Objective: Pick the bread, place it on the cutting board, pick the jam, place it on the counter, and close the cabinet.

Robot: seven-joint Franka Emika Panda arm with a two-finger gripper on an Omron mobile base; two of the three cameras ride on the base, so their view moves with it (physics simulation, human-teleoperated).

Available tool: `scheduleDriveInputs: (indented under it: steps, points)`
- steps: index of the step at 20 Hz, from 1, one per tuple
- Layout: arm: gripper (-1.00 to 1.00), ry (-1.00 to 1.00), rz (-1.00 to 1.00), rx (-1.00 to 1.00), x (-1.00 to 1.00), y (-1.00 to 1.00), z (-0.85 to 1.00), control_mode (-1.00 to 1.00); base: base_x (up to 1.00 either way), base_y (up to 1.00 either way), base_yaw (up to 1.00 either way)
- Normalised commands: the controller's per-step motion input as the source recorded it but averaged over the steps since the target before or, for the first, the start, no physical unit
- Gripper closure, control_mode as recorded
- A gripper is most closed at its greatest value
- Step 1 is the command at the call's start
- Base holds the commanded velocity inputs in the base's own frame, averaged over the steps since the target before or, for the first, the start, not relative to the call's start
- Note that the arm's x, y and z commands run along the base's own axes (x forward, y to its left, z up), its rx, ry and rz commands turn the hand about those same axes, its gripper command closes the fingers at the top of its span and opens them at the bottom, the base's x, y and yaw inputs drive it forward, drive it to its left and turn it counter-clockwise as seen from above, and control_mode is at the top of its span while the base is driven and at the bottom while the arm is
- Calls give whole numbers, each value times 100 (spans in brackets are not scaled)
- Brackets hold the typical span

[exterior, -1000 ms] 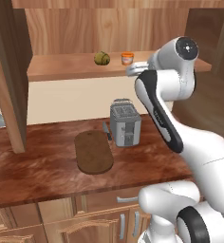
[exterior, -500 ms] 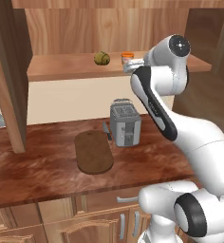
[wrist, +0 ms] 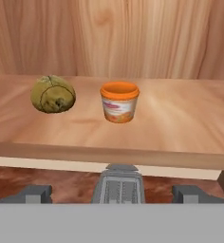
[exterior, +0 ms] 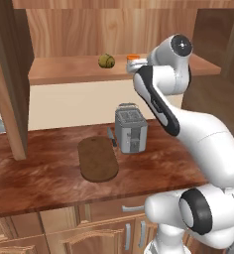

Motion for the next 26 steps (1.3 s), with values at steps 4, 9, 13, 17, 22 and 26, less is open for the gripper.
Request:
scheduleDriveInputs:
  steps: [4, 9, 13, 17, 22, 26]
  points:
    - [-100, 0, 0, 0, 35, 0, -1, -100, 0, 0, 0]
    - [-100, 0, 0, 0, 29, 0, -11, -100, 0, 0, 0]
    - [-100, 0, 0, 0, 20, 0, -9, -100, 0, 0, 0]
    - [-100, 0, 0, 0, 29, 0, -5, -100, 0, 0, 0]
    - [-100, 0, 0, 0, 30, 0, 0, -100, 0, 0, 0]
    - [-100, 0, 0, 0, 31, 0, 0, -100, 0, 0, 0]
